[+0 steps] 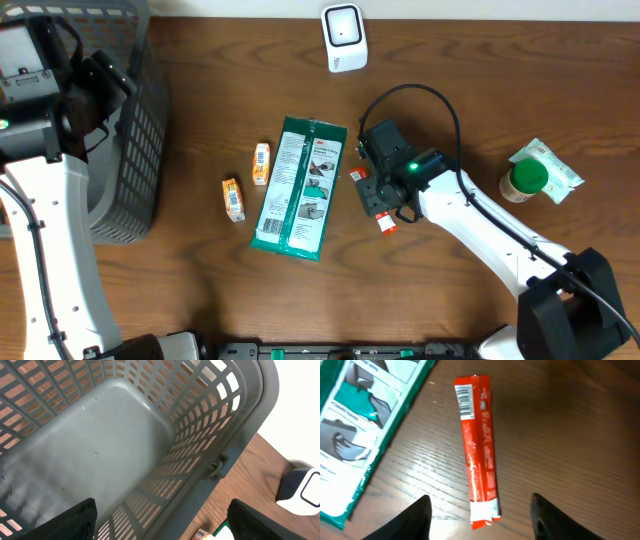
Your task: Scan the item barcode
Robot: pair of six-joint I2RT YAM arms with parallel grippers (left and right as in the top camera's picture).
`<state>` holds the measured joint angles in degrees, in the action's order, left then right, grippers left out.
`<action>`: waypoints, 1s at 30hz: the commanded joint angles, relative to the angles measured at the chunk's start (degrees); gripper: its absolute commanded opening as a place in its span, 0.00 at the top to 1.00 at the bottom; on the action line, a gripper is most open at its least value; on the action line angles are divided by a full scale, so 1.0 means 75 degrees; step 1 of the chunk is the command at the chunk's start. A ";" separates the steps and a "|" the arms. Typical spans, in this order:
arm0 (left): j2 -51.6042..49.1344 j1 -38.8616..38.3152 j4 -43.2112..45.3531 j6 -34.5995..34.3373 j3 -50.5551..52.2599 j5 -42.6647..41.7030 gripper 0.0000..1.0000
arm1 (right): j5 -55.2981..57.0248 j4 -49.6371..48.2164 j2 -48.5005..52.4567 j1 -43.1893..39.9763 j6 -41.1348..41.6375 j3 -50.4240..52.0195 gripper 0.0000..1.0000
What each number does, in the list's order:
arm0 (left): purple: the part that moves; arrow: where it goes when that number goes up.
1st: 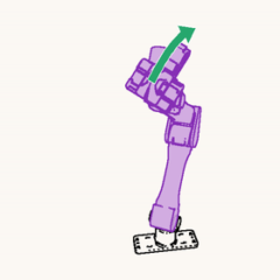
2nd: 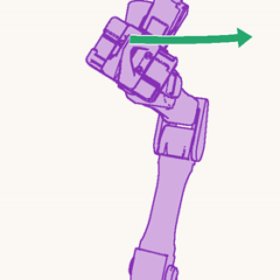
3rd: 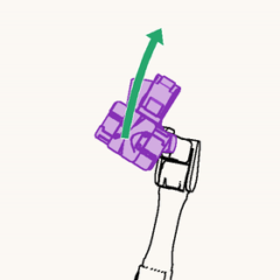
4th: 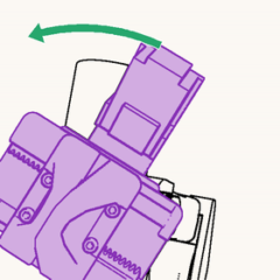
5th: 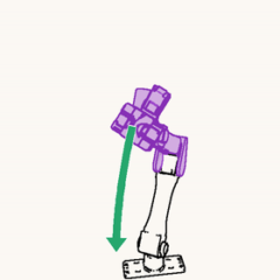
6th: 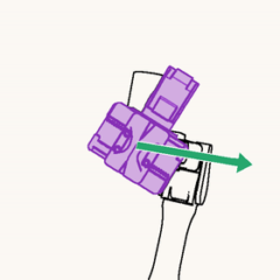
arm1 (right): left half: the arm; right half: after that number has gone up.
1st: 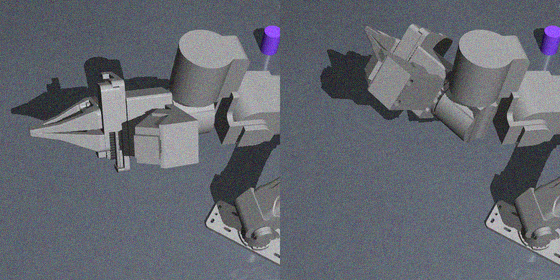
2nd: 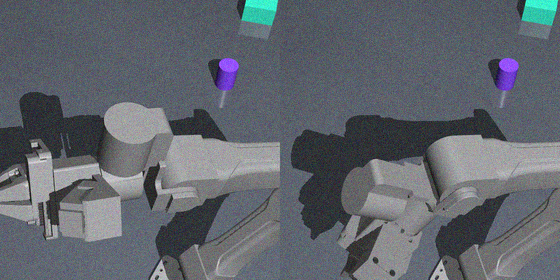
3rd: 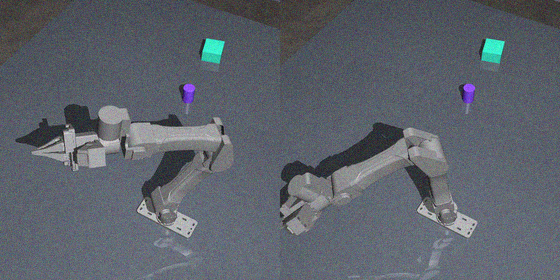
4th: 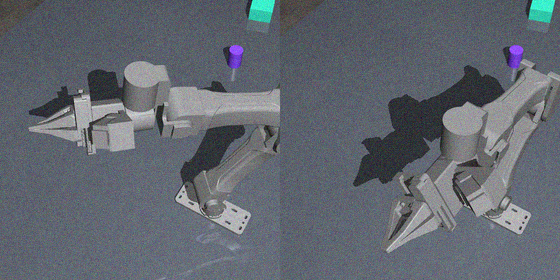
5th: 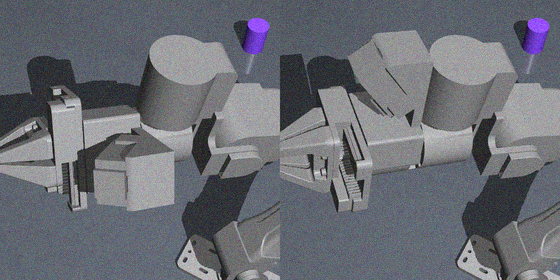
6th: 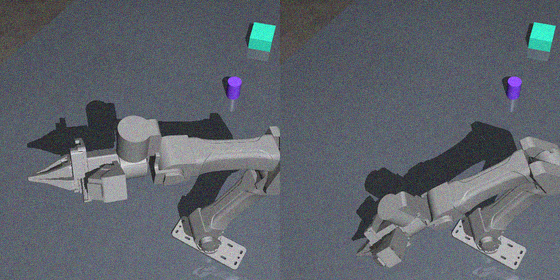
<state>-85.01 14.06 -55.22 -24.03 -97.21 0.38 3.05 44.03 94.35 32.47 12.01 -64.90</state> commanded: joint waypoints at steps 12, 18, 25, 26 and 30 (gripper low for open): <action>-0.0044 0.0023 -0.0003 0.0020 -0.0070 0.0070 0.16 | -0.0248 -0.0973 0.0912 0.0026 -0.0067 0.1072 0.48; -0.0044 0.0023 -0.0003 0.0017 -0.0070 0.0070 0.16 | -0.0248 -0.0988 0.0959 0.0026 -0.0064 0.1381 0.66; -0.0044 0.0023 -0.0003 0.0017 -0.0070 0.0070 0.16 | -0.0248 -0.0991 0.0959 0.0026 -0.0055 0.1399 0.98; -0.0044 0.0023 -0.0006 0.0017 -0.0070 0.0070 0.16 | -0.0251 -0.0991 0.0959 0.0026 -0.0038 0.1399 0.99; -0.0044 0.0023 -0.0003 0.0017 -0.0070 0.0070 0.16 | -0.0251 -0.0982 0.0956 0.0026 -0.0038 0.1390 0.99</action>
<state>-85.01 14.06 -55.22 -24.03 -97.21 0.38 1.43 36.56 100.99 32.58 11.51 -55.64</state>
